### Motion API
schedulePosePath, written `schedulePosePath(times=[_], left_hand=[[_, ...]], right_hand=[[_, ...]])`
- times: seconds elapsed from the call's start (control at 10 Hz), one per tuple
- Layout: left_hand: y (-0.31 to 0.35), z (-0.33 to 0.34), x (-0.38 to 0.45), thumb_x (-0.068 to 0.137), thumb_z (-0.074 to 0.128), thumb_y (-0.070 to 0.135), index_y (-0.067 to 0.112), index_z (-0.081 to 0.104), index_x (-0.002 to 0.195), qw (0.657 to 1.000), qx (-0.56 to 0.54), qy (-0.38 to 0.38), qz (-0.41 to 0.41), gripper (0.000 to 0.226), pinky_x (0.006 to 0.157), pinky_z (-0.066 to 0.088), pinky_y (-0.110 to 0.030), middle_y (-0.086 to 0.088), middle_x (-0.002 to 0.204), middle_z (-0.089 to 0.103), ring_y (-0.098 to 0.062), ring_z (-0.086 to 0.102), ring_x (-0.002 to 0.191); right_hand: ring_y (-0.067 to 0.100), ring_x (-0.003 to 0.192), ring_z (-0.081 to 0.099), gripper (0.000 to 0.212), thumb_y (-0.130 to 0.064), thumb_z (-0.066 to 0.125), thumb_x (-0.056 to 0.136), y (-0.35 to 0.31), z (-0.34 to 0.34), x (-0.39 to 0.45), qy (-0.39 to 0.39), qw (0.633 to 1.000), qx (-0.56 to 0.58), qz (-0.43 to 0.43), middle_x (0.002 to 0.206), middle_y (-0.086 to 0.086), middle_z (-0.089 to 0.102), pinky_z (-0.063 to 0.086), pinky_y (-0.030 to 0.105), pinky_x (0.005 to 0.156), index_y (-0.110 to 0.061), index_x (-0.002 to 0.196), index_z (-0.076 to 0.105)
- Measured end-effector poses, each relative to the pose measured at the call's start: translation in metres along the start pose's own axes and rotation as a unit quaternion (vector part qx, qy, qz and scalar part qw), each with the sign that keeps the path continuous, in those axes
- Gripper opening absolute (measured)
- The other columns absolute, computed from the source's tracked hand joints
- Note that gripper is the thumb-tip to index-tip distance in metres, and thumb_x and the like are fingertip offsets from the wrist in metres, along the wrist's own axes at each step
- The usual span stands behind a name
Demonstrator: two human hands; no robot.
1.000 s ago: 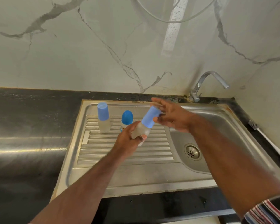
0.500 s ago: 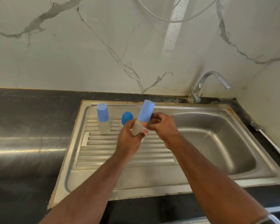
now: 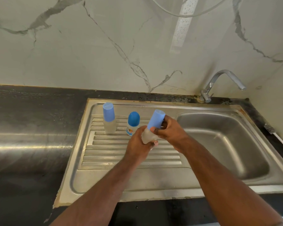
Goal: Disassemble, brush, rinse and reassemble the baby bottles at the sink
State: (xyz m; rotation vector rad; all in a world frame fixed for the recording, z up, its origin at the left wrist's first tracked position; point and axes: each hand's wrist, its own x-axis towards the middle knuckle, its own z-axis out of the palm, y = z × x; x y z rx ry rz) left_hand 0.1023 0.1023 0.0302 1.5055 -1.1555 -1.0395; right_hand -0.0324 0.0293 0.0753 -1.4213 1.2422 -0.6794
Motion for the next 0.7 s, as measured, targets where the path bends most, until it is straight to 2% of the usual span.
schedulePosePath(times=[0.1,0.2,0.3,0.4,0.5,0.6,0.7], left_hand=[[-0.009,-0.010,0.000,0.082,0.083,0.028,0.032,0.062,0.115,0.997,0.054,0.036,-0.031,0.039,0.069,0.043,-0.008,0.016,0.103,0.067,-0.004,0.065,0.096],[-0.022,-0.030,0.003,0.086,0.077,0.016,0.021,0.064,0.104,0.986,0.046,0.149,-0.057,0.023,0.061,0.040,-0.003,0.007,0.097,0.069,-0.011,0.067,0.089],[-0.022,-0.042,0.013,0.089,0.072,0.012,0.020,0.055,0.111,0.980,0.045,0.179,-0.070,0.029,0.057,0.041,-0.007,0.006,0.105,0.066,-0.003,0.062,0.085],[-0.026,-0.042,0.021,0.090,0.073,0.018,0.024,0.049,0.114,0.978,0.057,0.174,-0.098,0.034,0.058,0.039,-0.013,0.005,0.109,0.062,-0.001,0.057,0.081],[-0.030,-0.040,0.022,0.088,0.074,0.018,0.017,0.052,0.107,0.976,0.064,0.184,-0.101,0.029,0.056,0.037,-0.009,0.005,0.102,0.062,-0.003,0.057,0.080],[-0.037,-0.037,0.015,0.087,0.071,0.015,0.020,0.052,0.097,0.979,0.083,0.173,-0.076,0.022,0.059,0.038,-0.010,0.005,0.096,0.064,-0.010,0.062,0.084],[-0.038,-0.035,0.012,0.087,0.069,0.017,0.030,0.052,0.091,0.979,0.119,0.159,-0.042,0.022,0.065,0.038,-0.013,0.007,0.095,0.062,-0.006,0.060,0.086]], right_hand=[[0.021,0.107,0.066,0.059,-0.017,0.088,0.075,0.007,-0.012,0.016,0.068,0.995,-0.066,-0.032,0.116,0.001,0.068,0.057,0.041,0.094,-0.021,0.124,0.056],[0.021,0.111,0.063,0.068,-0.025,0.089,0.074,0.011,-0.018,0.034,0.126,0.981,-0.145,-0.043,0.124,0.004,0.066,0.053,0.041,0.097,-0.016,0.132,0.054],[0.021,0.113,0.061,0.071,-0.027,0.088,0.075,0.018,-0.016,0.047,0.116,0.976,-0.181,-0.042,0.127,0.003,0.064,0.051,0.038,0.097,-0.016,0.135,0.052],[0.017,0.111,0.057,0.074,-0.029,0.088,0.075,0.022,-0.014,0.054,0.104,0.977,-0.184,-0.036,0.130,0.002,0.062,0.048,0.034,0.094,-0.016,0.137,0.049],[0.016,0.112,0.055,0.079,-0.028,0.089,0.073,0.028,-0.016,0.061,0.097,0.979,-0.178,-0.034,0.133,0.002,0.060,0.046,0.033,0.095,-0.017,0.138,0.047],[0.021,0.118,0.057,0.084,-0.029,0.092,0.069,0.030,-0.015,0.060,0.089,0.979,-0.183,-0.025,0.135,0.003,0.059,0.047,0.036,0.099,-0.018,0.139,0.046],[0.017,0.116,0.055,0.086,-0.029,0.093,0.068,0.029,-0.016,0.056,0.094,0.981,-0.168,-0.028,0.131,-0.001,0.058,0.047,0.035,0.098,-0.019,0.139,0.046]])
